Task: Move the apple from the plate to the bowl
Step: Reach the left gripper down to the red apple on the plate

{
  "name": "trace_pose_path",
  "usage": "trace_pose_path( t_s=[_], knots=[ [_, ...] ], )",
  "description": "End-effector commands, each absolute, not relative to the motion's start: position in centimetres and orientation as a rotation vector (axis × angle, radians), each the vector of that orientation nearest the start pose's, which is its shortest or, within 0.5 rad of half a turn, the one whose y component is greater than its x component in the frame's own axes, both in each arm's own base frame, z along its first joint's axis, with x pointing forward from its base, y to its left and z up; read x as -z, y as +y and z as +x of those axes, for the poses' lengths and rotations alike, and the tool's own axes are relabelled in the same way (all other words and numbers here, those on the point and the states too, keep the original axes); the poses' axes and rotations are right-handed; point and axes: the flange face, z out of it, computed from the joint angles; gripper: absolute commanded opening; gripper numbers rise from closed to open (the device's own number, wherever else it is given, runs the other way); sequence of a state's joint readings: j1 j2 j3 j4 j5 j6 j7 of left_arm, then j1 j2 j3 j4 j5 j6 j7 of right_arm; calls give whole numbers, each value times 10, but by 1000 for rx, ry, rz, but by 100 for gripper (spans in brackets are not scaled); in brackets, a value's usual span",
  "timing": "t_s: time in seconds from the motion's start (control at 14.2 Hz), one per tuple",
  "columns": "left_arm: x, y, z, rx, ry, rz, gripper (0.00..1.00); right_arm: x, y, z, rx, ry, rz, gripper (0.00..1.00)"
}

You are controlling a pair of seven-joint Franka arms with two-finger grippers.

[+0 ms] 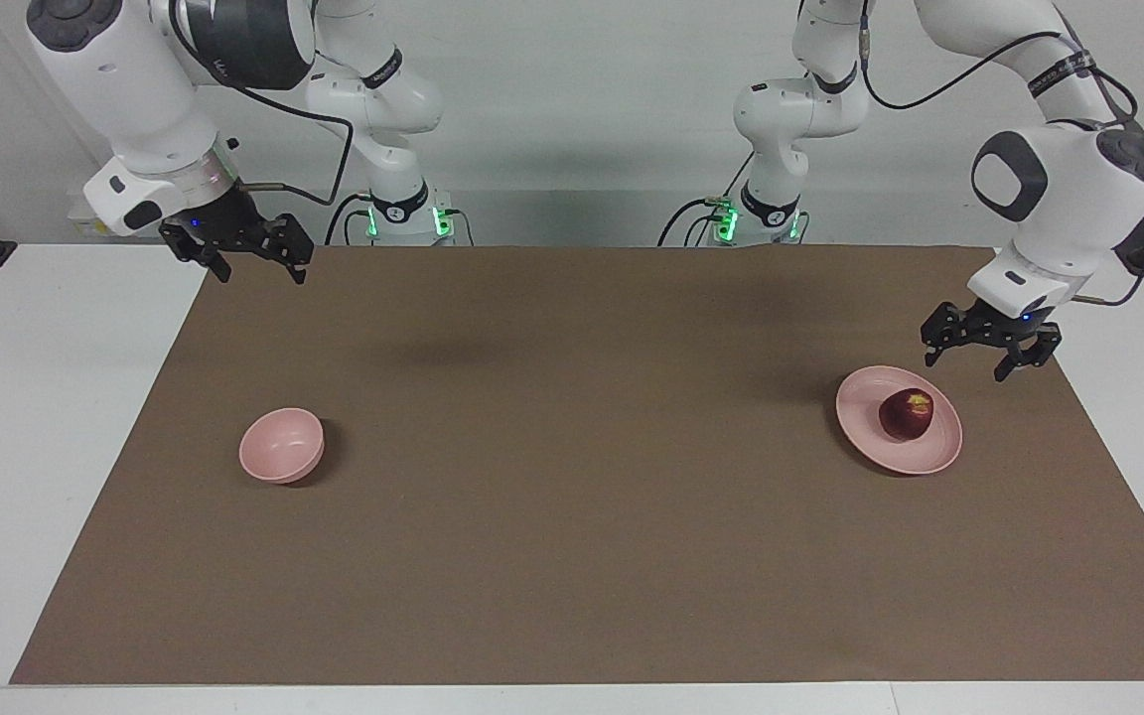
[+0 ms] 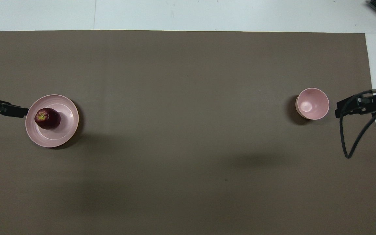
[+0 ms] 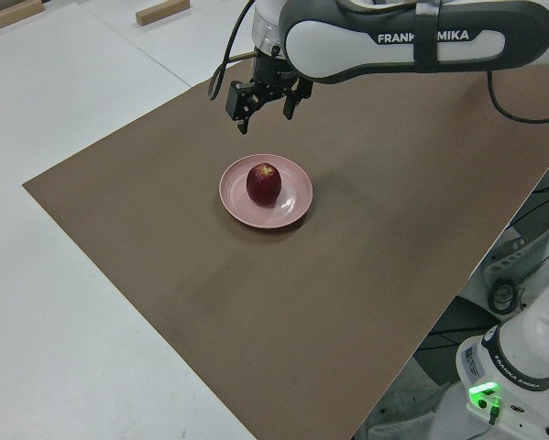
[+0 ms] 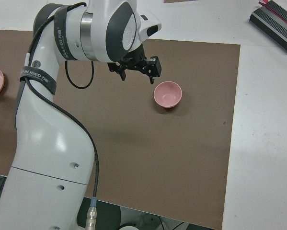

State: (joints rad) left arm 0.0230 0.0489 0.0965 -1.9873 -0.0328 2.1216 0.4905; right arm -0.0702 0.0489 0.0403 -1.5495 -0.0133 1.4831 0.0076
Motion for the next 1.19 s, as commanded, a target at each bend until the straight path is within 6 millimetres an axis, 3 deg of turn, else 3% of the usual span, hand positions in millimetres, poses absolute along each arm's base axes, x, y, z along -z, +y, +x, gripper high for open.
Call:
trace_pose_path(
  t_s=[0.0, 0.42, 0.63, 0.91, 1.05, 1.12],
  knots=[
    [-409, 72, 569, 148, 549, -3091, 100, -597, -16, 545, -183, 89, -3129, 100],
    [-368, 63, 561, 159, 485, -3163, 100, -586, -12, 547, -184, 86, -3118, 100],
    [-352, 62, 560, 170, 484, -3154, 100, -585, -2, 548, -164, 116, -3114, 100],
    [-348, 61, 563, 218, 477, -3138, 100, -565, 1, 552, -169, 146, -3113, 100],
    [-336, 57, 567, 245, 473, -3127, 100, -562, 23, 554, -142, 162, -3114, 100],
    [-330, 48, 570, 270, 490, -3114, 100, -558, 25, 555, -153, 193, -3107, 100]
  ],
)
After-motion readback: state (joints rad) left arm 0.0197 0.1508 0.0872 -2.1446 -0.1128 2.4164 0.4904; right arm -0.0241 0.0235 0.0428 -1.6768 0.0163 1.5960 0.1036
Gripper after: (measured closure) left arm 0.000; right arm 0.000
